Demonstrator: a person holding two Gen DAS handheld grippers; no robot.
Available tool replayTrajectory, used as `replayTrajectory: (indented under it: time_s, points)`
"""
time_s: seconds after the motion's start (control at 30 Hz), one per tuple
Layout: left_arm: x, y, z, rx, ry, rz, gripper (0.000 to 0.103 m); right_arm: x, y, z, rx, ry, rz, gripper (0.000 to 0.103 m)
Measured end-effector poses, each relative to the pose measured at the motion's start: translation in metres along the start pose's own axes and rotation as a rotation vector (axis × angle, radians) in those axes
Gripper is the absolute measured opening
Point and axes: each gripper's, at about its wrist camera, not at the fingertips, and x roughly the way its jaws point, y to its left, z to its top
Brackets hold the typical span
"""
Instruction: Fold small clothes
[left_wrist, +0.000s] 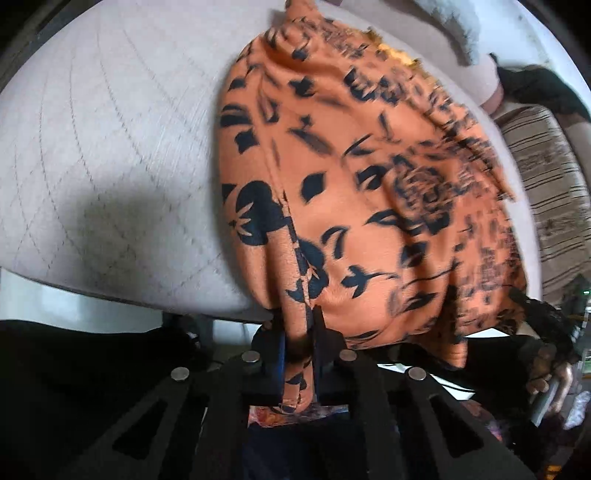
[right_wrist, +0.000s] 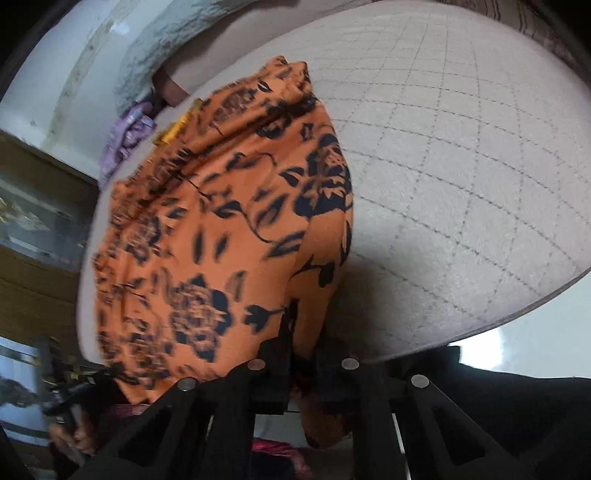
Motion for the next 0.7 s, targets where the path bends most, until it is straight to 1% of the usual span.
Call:
replayTrajectory:
  time_s: [0.07, 0.13, 0.23, 0.3, 0.37, 0.4, 0.43, 0.47, 0.53, 0.6, 0.63, 0.67, 0.7]
  points:
    - [-0.019, -0.004, 0.011, 0.008, -0.023, -0.073, 0.010, -0.013, 0.001, 0.008, 0.009, -0.012, 0.072, 0.009]
    - [-0.038, -0.010, 0.024, 0.022, -0.055, -0.119, 0.010, -0.030, 0.004, 0.018, 0.017, -0.052, 0.140, 0.009]
    - [-0.075, -0.017, 0.055, 0.041, -0.140, -0.194, 0.010, -0.058, 0.005, 0.045, 0.057, -0.131, 0.240, 0.009]
    - [-0.097, -0.017, 0.085, 0.029, -0.206, -0.241, 0.010, -0.073, 0.006, 0.066, 0.078, -0.192, 0.292, 0.009]
    - [-0.115, -0.013, 0.118, 0.008, -0.269, -0.251, 0.010, -0.084, 0.008, 0.095, 0.105, -0.259, 0.328, 0.009]
    - [-0.119, -0.012, 0.136, -0.001, -0.303, -0.238, 0.010, -0.086, 0.008, 0.113, 0.130, -0.295, 0.340, 0.009]
    - [-0.119, -0.012, 0.153, -0.013, -0.330, -0.225, 0.010, -0.085, 0.009, 0.124, 0.145, -0.316, 0.348, 0.009]
    - [-0.118, -0.012, 0.176, -0.038, -0.359, -0.218, 0.010, -0.081, 0.008, 0.142, 0.169, -0.341, 0.357, 0.009]
    - [-0.106, -0.016, 0.208, -0.075, -0.391, -0.212, 0.010, -0.068, 0.008, 0.172, 0.217, -0.378, 0.370, 0.009]
    - [-0.080, -0.018, 0.241, -0.122, -0.411, -0.187, 0.011, -0.047, 0.008, 0.196, 0.261, -0.396, 0.383, 0.009]
    - [-0.058, -0.020, 0.253, -0.139, -0.408, -0.155, 0.012, -0.029, 0.006, 0.209, 0.287, -0.407, 0.368, 0.009]
    - [-0.035, -0.017, 0.264, -0.175, -0.390, -0.108, 0.014, -0.014, 0.004, 0.217, 0.310, -0.407, 0.345, 0.009]
    - [-0.013, -0.012, 0.270, -0.209, -0.360, -0.078, 0.014, 0.003, 0.001, 0.223, 0.337, -0.394, 0.331, 0.013]
